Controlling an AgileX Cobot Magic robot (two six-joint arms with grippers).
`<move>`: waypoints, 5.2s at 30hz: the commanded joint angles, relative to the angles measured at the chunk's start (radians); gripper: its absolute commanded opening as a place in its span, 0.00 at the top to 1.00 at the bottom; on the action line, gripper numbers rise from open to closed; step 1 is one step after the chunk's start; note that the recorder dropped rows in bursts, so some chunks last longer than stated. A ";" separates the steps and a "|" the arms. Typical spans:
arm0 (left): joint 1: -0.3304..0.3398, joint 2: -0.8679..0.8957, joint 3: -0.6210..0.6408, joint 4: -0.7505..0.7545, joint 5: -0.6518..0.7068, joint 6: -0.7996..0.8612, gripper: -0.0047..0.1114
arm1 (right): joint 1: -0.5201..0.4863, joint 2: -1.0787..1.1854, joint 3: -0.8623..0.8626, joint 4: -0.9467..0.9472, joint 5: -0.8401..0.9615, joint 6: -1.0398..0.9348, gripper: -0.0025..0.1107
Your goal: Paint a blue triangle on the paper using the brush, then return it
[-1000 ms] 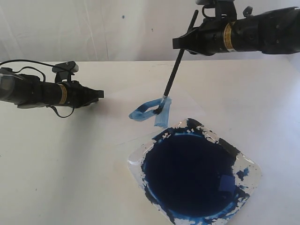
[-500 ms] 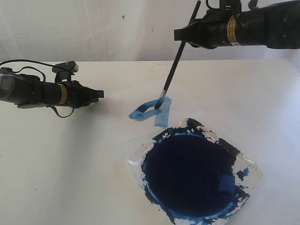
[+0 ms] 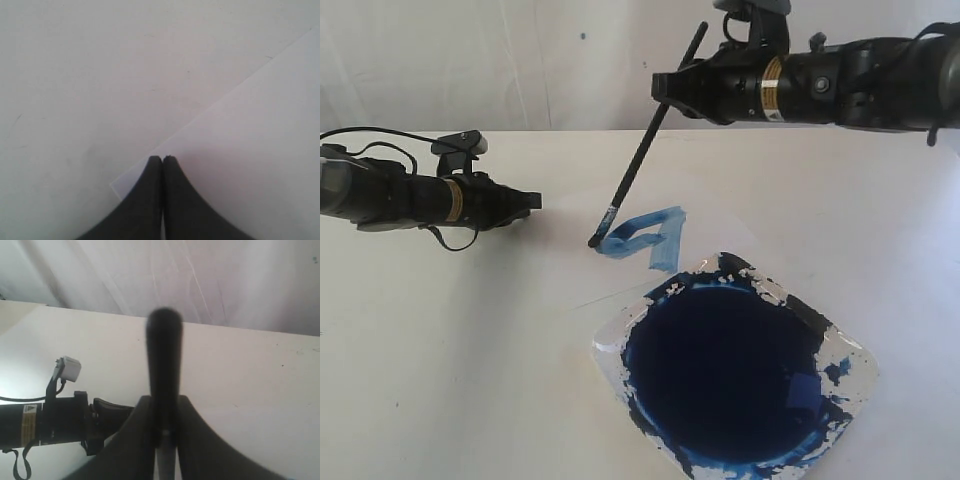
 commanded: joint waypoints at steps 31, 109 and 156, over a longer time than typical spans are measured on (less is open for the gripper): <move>-0.004 0.001 -0.002 0.003 0.056 0.001 0.96 | 0.005 -0.048 0.003 -0.393 0.136 0.377 0.98; -0.004 0.001 -0.002 -0.019 0.050 0.001 0.96 | -0.028 -0.412 0.437 -0.393 0.343 0.302 0.98; -0.004 0.001 -0.002 -0.027 0.050 0.001 0.96 | -0.018 -0.255 0.352 -0.393 0.386 0.360 0.98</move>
